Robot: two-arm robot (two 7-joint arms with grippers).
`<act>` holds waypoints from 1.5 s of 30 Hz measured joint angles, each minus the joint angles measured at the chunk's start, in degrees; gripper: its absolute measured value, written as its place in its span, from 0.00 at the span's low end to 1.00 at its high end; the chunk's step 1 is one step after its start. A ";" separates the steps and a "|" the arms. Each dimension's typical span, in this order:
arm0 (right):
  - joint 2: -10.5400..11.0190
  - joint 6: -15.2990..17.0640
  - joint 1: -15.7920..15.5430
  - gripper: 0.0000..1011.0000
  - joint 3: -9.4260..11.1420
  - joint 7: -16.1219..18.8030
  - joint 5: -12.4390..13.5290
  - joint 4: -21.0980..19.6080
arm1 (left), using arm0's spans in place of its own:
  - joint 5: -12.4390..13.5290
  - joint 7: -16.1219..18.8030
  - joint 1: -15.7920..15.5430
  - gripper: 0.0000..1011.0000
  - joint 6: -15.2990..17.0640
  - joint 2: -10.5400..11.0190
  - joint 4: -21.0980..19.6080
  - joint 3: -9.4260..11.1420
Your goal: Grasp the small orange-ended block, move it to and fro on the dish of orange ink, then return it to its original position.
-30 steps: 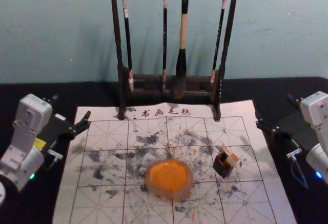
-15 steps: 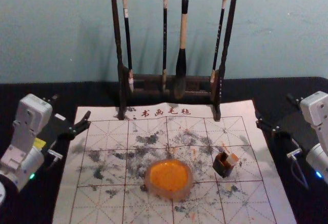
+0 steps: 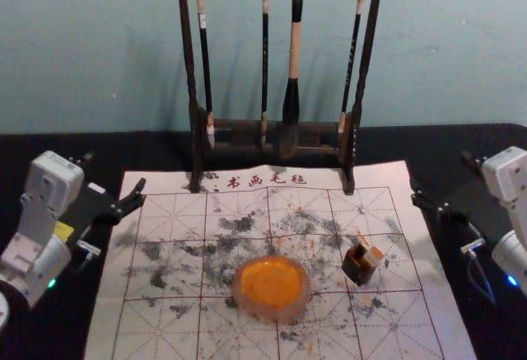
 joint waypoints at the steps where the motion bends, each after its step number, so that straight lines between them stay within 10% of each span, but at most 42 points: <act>1: 0.00 0.00 0.00 0.99 0.00 0.00 0.00 0.00 | 0.00 0.00 0.00 0.99 0.00 0.00 0.00 0.00; 45: -0.17 -1.35 -0.90 0.99 1.23 2.18 -0.28 -0.85 | 0.00 0.00 0.00 0.99 0.00 0.00 0.00 0.00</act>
